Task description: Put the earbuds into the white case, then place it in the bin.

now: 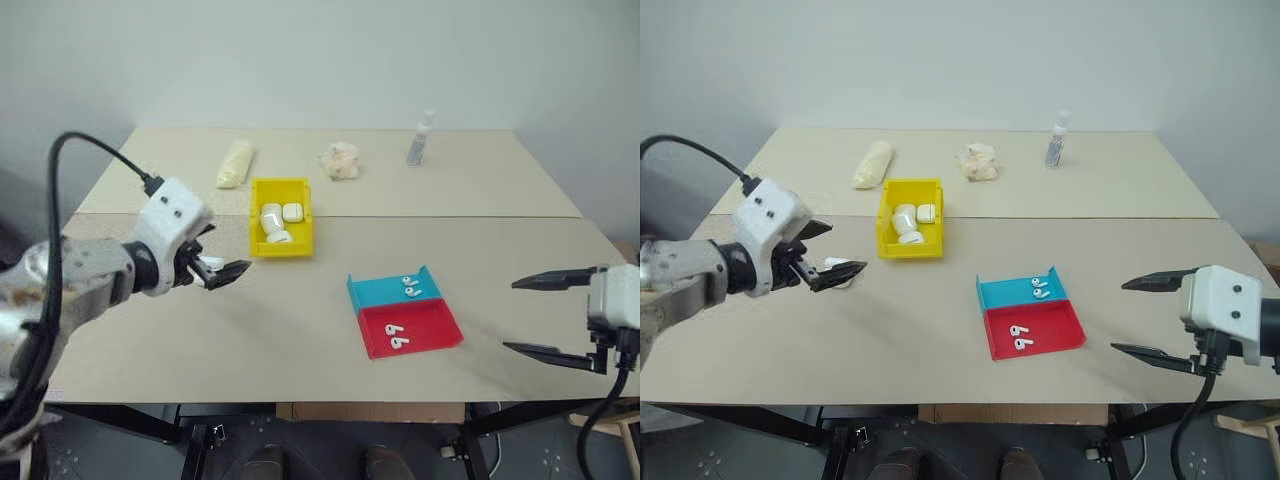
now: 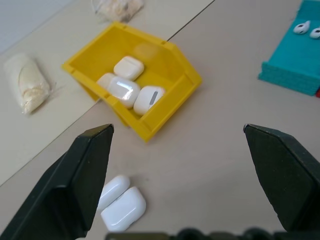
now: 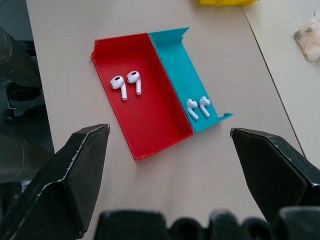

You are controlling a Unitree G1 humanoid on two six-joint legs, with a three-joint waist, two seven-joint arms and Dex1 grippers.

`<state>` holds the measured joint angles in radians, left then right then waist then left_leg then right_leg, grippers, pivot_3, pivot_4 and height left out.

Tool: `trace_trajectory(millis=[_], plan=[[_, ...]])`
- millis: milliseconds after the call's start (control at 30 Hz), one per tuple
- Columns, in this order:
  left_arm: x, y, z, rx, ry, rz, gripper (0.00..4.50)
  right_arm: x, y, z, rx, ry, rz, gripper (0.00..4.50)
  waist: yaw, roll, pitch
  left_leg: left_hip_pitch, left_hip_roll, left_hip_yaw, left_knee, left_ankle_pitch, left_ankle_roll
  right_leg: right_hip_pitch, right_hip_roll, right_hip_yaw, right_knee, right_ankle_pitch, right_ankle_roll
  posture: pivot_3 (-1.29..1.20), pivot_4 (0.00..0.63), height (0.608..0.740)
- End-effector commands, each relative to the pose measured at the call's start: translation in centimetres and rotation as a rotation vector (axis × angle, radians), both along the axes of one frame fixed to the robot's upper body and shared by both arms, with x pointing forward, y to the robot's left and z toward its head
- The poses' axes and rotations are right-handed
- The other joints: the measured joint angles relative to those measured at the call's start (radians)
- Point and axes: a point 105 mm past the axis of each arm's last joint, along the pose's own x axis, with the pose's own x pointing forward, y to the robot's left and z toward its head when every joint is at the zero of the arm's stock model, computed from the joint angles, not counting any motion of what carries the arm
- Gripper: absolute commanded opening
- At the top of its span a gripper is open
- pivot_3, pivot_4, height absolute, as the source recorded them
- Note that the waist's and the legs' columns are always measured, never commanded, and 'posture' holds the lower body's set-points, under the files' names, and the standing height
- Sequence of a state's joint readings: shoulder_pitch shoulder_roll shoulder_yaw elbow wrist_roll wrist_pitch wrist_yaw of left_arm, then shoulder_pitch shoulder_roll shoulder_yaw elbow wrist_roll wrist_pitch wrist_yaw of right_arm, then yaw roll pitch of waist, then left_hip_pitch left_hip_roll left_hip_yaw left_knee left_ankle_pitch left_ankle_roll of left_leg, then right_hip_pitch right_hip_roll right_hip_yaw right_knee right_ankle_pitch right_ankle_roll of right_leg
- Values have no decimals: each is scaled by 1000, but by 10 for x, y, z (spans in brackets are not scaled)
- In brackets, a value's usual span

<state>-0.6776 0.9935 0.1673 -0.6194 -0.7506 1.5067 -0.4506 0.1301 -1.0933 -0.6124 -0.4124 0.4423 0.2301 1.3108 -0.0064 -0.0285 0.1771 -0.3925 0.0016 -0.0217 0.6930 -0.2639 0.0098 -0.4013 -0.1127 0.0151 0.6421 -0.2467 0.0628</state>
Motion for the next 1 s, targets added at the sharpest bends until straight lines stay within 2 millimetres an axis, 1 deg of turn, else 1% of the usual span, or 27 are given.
trace_trajectory(millis=[33, 133, 333, 400, 467, 533, 600, 733, 833, 900, 1000], plan=[[9, 19, -9, 38, 129, 132, 4500, -3, 6, 2, 7, -18, 4, 4460, -6, 0, 0, 0, 0, 0, 0, 0, 0, -1, 0, 0, 0, 0, 0, 0, 150, 740], [29, 29, -8, 31, 180, 239, 4500, -2, 8, -6, 19, -4, -6, 4460, -6, -1, 0, 1, 0, 0, -1, 0, 0, -1, 0, 1, 1, 0, 0, 0, 150, 740], [53, 46, -8, 43, 313, 386, 4500, 0, 13, -15, 52, 15, -15, 4460, -5, -1, 1, 1, -1, -1, -1, 0, 0, -1, -1, 1, 2, 0, 0, 0, 150, 740], [67, 53, -10, 41, 358, 477, 4500, 0, 12, -19, 57, 25, -27, 4460, -4, -1, 1, -1, -2, -1, -1, 0, -1, -2, -1, 1, 2, 0, 0, 0, 150, 740], [76, 57, -14, 57, 389, 543, 4500, 1, 11, -21, 59, 31, -37, 4460, -2, -2, 1, -2, -2, 0, 0, 0, -1, -2, -1, 0, 2, 0, 0, 0, 150, 740], [81, 57, -16, 67, 413, 575, 4500, 2, 11, -20, 59, 31, -40, 4460, -2, -2, 1, -2, -2, 1, 0, 0, -1, -2, -1, 0, 1, 0, 0, 0, 150, 740], [87, 54, -24, 45, 475, 603, 4500, 1, 9, -20, 59, 37, -46, 4460, -2, -2, 1, -3, -2, 1, 0, 0, -1, -3, -1, 0, 1, 0, 0, 0, 150, 740], [91, 50, -36, 25, 559, 631, 4500, 0, 7, -19, 56, 42, -58, 4460, -3, -2, 1, -6, -2, 4, 1, 1, -1, -4, -1, -2, 2, 0, 0, 0, 150, 740], [96, 46, -40, 17, 574, 634, 4500, -2, 6, -19, 60, 46, -63, 4460, -5, -3, 1, -7, -2, 5, 1, 1, -1, -5, -1, -2, 2, 0, 0, 0, 150, 740], [103, 46, -40, 29, 542, 638, 4500, -2, 5, -21, 50, 48, -81, 4460, -5, -3, 2, -7, -2, 5, 1, 1, -1, -5, -1, -2, 2, 0, 0, 0, 150, 740], [103, 47, -49, 23, 582, 650, 4500, -5, 5, -22, 62, 49, -88, 4460, -5, -3, 2, -7, -2, 5, 1, 1, -1, -5, -1, -2, 1, 0, 0, 0, 150, 740]])
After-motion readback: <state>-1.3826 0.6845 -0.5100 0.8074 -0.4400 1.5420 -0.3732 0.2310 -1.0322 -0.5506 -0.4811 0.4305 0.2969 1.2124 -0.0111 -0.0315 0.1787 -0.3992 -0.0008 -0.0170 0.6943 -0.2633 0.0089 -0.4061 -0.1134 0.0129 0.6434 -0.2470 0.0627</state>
